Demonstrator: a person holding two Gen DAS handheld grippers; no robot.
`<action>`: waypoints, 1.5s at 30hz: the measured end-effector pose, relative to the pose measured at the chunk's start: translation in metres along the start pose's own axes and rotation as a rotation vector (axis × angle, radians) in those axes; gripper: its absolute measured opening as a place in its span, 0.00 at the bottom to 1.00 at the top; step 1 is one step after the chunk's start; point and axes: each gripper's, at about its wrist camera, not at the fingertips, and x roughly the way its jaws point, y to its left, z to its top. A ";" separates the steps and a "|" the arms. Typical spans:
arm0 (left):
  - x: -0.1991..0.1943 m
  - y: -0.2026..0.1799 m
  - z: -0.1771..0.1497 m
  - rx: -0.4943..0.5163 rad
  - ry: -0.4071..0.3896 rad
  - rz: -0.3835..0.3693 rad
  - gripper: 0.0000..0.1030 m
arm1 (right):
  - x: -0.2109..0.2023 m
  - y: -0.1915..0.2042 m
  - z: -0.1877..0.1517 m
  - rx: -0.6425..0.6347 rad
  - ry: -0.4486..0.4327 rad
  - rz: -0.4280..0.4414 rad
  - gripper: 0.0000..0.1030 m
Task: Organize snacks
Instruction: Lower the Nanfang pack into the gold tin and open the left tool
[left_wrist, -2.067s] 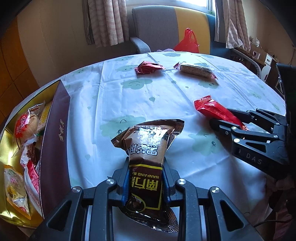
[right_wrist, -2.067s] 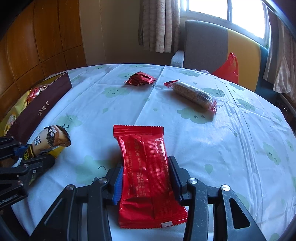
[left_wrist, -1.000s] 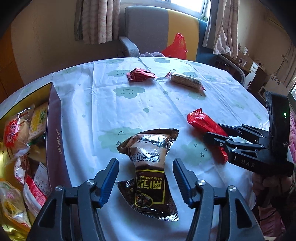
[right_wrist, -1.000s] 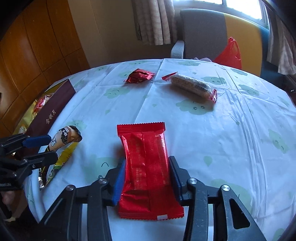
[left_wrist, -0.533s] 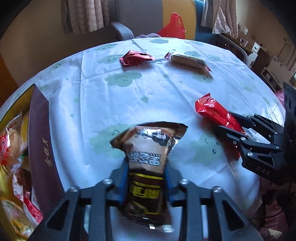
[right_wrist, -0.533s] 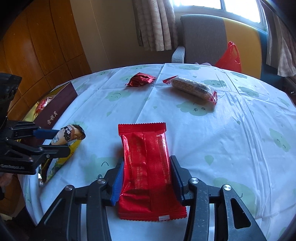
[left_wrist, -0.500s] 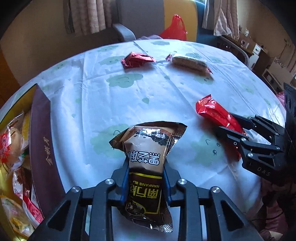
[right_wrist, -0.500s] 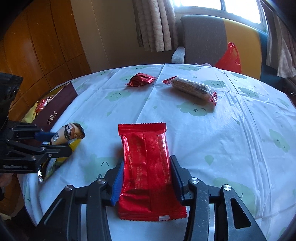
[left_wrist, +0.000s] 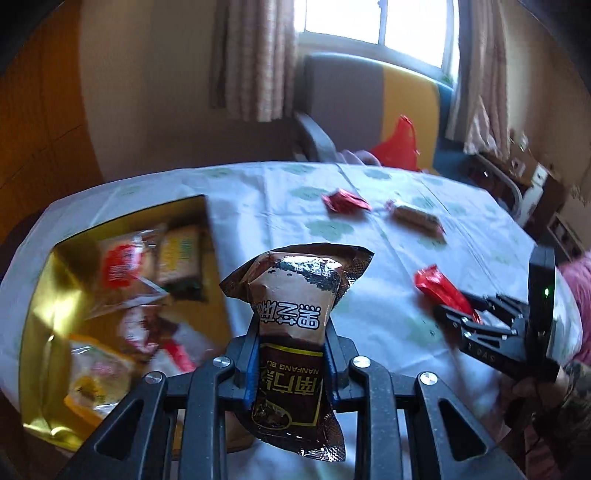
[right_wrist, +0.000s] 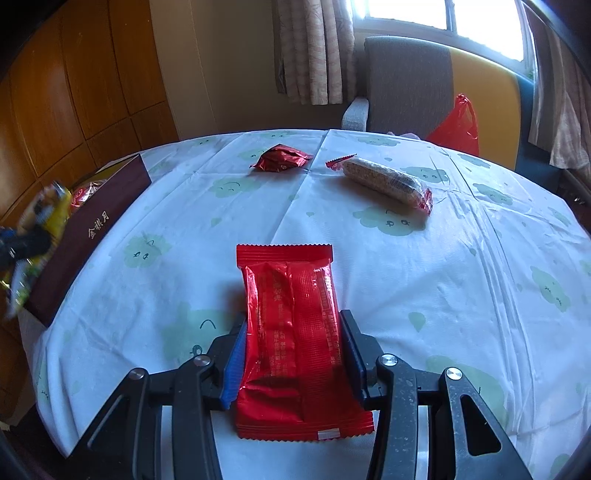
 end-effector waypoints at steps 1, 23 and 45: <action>-0.004 0.011 0.002 -0.024 -0.009 0.014 0.27 | 0.000 0.001 0.000 -0.004 0.001 -0.004 0.46; 0.054 0.237 0.024 -0.476 0.094 0.286 0.31 | 0.001 0.002 0.000 -0.017 0.002 -0.021 0.46; 0.001 0.144 0.006 -0.312 -0.015 0.393 0.36 | 0.001 0.002 -0.001 -0.010 -0.001 -0.030 0.47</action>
